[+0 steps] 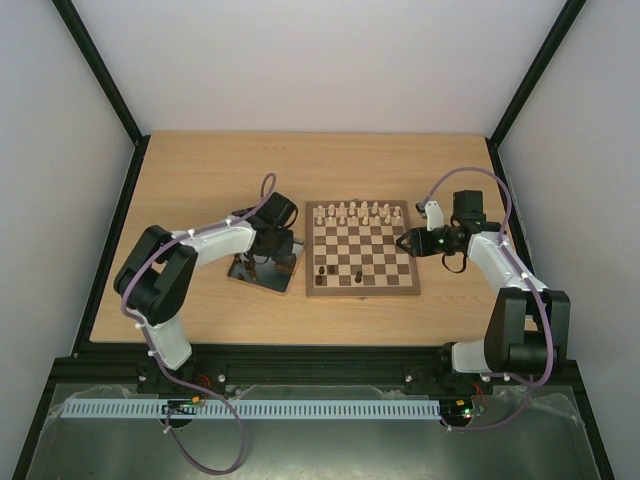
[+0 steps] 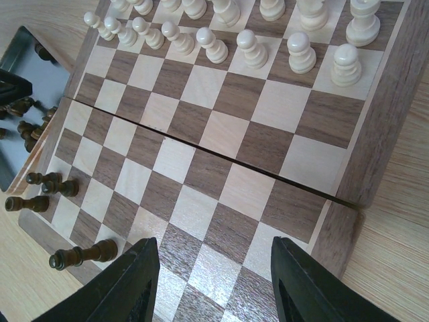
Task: Set up the chess pieces on the board
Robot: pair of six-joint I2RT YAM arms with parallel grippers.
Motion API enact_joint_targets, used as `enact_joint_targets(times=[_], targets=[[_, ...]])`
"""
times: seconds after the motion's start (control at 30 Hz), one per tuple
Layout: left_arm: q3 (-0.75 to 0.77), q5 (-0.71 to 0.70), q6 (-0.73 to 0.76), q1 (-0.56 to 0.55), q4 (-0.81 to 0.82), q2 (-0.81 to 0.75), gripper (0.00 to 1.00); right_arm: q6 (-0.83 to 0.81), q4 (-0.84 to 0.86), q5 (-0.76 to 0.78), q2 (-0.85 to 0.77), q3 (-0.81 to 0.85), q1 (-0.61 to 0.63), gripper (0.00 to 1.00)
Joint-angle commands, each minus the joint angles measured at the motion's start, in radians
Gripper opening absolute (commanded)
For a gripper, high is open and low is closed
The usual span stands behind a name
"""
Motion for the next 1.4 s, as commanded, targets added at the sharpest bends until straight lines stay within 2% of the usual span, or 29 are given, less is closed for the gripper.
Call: enact_joint_targets(times=[0.0, 0.3, 0.43, 0.7, 1.03, 1.37], targets=[[-0.023, -0.015, 0.019, -0.002, 0.001, -0.076, 0.03, -0.016, -0.046, -0.022, 0.008, 0.016, 0.003, 0.49], [-0.095, -0.019, 0.004, 0.007, 0.051, -0.194, 0.03, -0.016, -0.047, -0.024, 0.011, 0.017, 0.004, 0.49], [-0.078, -0.033, -0.038, 0.037, -0.013, -0.168, 0.18, -0.013, -0.049, -0.024, 0.009, 0.017, 0.004, 0.49], [-0.093, -0.064, -0.041, 0.057, -0.085, -0.13, 0.28, -0.015, -0.049, -0.028, 0.01, 0.016, 0.004, 0.49], [-0.11, 0.02, -0.051, 0.057, -0.067, -0.071, 0.27, -0.016, -0.053, -0.032, 0.013, 0.018, 0.003, 0.49], [-0.135, 0.017, -0.064, 0.023, -0.053, -0.043, 0.27, -0.016, -0.054, -0.03, 0.022, 0.019, 0.004, 0.49]])
